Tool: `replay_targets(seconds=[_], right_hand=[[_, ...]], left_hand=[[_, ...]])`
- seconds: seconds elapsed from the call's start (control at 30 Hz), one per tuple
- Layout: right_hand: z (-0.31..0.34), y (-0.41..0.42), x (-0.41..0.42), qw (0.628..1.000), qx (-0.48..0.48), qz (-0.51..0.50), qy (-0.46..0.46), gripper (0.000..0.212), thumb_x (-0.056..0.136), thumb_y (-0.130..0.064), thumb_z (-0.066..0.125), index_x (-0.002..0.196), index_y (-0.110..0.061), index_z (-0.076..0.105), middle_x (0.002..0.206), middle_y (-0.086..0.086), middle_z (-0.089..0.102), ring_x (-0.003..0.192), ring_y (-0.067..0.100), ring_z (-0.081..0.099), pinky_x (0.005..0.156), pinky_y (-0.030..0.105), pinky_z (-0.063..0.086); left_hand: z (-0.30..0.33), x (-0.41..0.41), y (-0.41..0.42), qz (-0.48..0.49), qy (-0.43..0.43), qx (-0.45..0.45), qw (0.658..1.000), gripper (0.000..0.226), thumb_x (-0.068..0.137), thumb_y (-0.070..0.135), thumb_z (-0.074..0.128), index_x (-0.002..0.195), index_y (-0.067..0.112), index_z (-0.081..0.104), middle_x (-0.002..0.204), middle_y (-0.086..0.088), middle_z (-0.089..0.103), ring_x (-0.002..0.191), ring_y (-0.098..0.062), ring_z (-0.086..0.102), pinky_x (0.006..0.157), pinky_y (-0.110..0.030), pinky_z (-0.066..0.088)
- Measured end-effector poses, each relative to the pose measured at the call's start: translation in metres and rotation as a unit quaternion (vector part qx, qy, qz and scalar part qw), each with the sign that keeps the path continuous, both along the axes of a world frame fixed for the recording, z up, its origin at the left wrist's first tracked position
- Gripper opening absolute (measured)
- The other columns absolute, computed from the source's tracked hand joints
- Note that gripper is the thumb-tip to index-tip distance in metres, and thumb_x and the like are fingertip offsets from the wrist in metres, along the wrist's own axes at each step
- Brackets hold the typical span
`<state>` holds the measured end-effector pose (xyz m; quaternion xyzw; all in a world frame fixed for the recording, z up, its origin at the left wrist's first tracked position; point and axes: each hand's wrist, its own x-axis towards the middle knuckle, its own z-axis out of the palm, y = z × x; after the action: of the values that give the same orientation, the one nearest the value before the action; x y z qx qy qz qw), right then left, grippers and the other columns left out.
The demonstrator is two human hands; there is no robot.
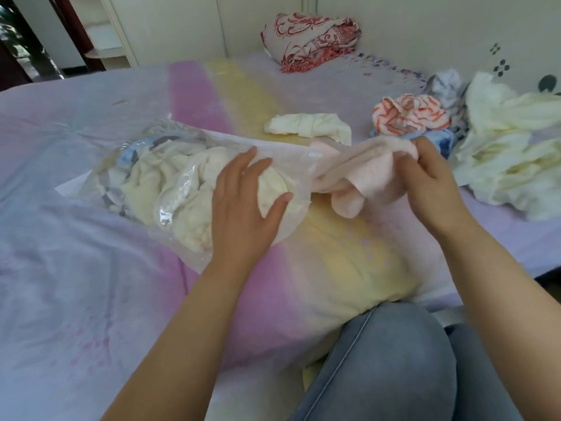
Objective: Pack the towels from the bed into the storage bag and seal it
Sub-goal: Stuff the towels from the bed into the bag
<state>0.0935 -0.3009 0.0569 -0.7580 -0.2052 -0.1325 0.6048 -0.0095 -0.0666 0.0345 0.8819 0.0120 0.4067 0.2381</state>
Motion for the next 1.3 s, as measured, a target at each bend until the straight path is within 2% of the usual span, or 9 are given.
replay_targets(seconds=[0.2, 0.37, 0.5, 0.63, 0.7, 0.77, 1.03, 1.17, 1.3], right_hand=[[0.015, 0.005, -0.040, 0.961, 0.162, 0.162, 0.153, 0.017, 0.078, -0.035, 0.054, 0.078, -0.029, 0.070, 0.076, -0.010, 0.069, 0.078, 0.004, 0.063, 0.068, 0.020, 0.051], [-0.010, -0.002, -0.021, 0.959, 0.167, 0.078, 0.216, 0.041, 0.089, -0.033, 0.062, 0.126, -0.032, 0.046, 0.117, -0.001, 0.056, 0.103, 0.012, 0.055, 0.094, 0.034, 0.040], [-0.034, -0.013, -0.015, 0.881, -0.262, 0.322, 0.225, 0.105, 0.068, -0.056, 0.074, 0.146, -0.046, 0.003, 0.155, -0.024, 0.004, 0.143, -0.003, 0.009, 0.119, 0.034, 0.015], [-0.072, 0.011, -0.029, 0.803, -0.551, 0.200, 0.103, 0.125, 0.054, -0.071, 0.070, 0.147, -0.039, -0.009, 0.156, -0.011, -0.022, 0.145, 0.018, -0.018, 0.118, 0.051, 0.002], [-0.078, 0.021, -0.032, 0.827, -0.521, 0.198, 0.076, 0.109, 0.059, -0.063, 0.072, 0.144, -0.032, 0.013, 0.156, -0.005, 0.016, 0.145, 0.025, 0.013, 0.114, 0.048, 0.023], [-0.077, 0.021, -0.028, 0.866, -0.453, 0.198, 0.077, 0.066, 0.064, -0.054, 0.072, 0.114, -0.036, 0.032, 0.108, -0.015, 0.057, 0.104, 0.021, 0.055, 0.079, 0.033, 0.045], [-0.075, 0.017, -0.026, 0.948, -0.241, 0.157, 0.137, 0.032, 0.081, -0.024, 0.063, 0.102, -0.034, 0.041, 0.090, -0.007, 0.061, 0.079, 0.008, 0.056, 0.070, 0.023, 0.044], [-0.044, 0.006, -0.038, 0.979, -0.118, 0.129, 0.104, 0.046, 0.085, 0.004, 0.056, 0.089, -0.039, 0.041, 0.089, -0.024, 0.044, 0.075, -0.025, 0.050, 0.063, -0.010, 0.031], [-0.005, 0.023, -0.044, 0.957, -0.242, 0.157, 0.006, 0.034, 0.081, -0.015, 0.060, 0.091, -0.043, 0.045, 0.080, -0.024, 0.055, 0.073, -0.012, 0.057, 0.064, 0.006, 0.042]], left_hand=[[-0.022, -0.001, -0.065, -0.268, 0.308, -0.209, 0.888, 0.082, 0.071, 0.042, 0.083, 0.138, 0.023, 0.040, 0.138, 0.001, 0.051, 0.126, -0.010, 0.048, 0.102, -0.034, 0.045], [-0.036, 0.003, -0.070, -0.142, 0.275, -0.351, 0.883, 0.041, 0.082, 0.041, 0.054, 0.116, 0.018, 0.053, 0.110, -0.003, 0.065, 0.102, -0.016, 0.062, 0.090, -0.039, 0.050], [-0.046, 0.009, -0.054, -0.070, 0.275, -0.330, 0.900, 0.022, 0.093, 0.027, 0.056, 0.106, 0.021, 0.039, 0.088, 0.006, 0.055, 0.079, -0.015, 0.058, 0.064, -0.030, 0.045], [-0.051, 0.017, -0.047, -0.053, 0.399, -0.187, 0.896, 0.021, 0.092, 0.034, 0.056, 0.101, 0.021, 0.041, 0.077, 0.010, 0.050, 0.072, -0.016, 0.053, 0.054, -0.021, 0.038], [-0.046, 0.018, -0.044, -0.053, 0.447, -0.132, 0.883, 0.031, 0.090, 0.042, 0.046, 0.108, 0.017, 0.050, 0.089, 0.005, 0.059, 0.087, -0.023, 0.057, 0.063, -0.025, 0.043], [-0.044, 0.014, -0.043, -0.042, 0.442, -0.100, 0.890, 0.047, 0.093, 0.046, 0.040, 0.123, 0.010, 0.051, 0.108, -0.007, 0.066, 0.097, -0.028, 0.061, 0.073, -0.031, 0.043], [-0.008, -0.024, -0.047, 0.108, 0.019, 0.106, 0.988, 0.037, 0.089, 0.035, 0.066, 0.120, 0.015, 0.064, 0.127, -0.009, 0.062, 0.112, -0.033, 0.056, 0.085, -0.042, 0.045], [-0.007, -0.034, -0.007, 0.211, 0.134, 0.089, 0.964, 0.061, 0.083, 0.028, 0.070, 0.139, 0.011, 0.050, 0.130, -0.018, 0.054, 0.114, -0.040, 0.051, 0.086, -0.048, 0.042], [-0.009, -0.033, 0.017, 0.169, 0.147, 0.007, 0.975, 0.033, 0.097, 0.025, 0.055, 0.127, 0.013, 0.063, 0.104, -0.011, 0.066, 0.096, -0.033, 0.062, 0.077, -0.043, 0.048]])
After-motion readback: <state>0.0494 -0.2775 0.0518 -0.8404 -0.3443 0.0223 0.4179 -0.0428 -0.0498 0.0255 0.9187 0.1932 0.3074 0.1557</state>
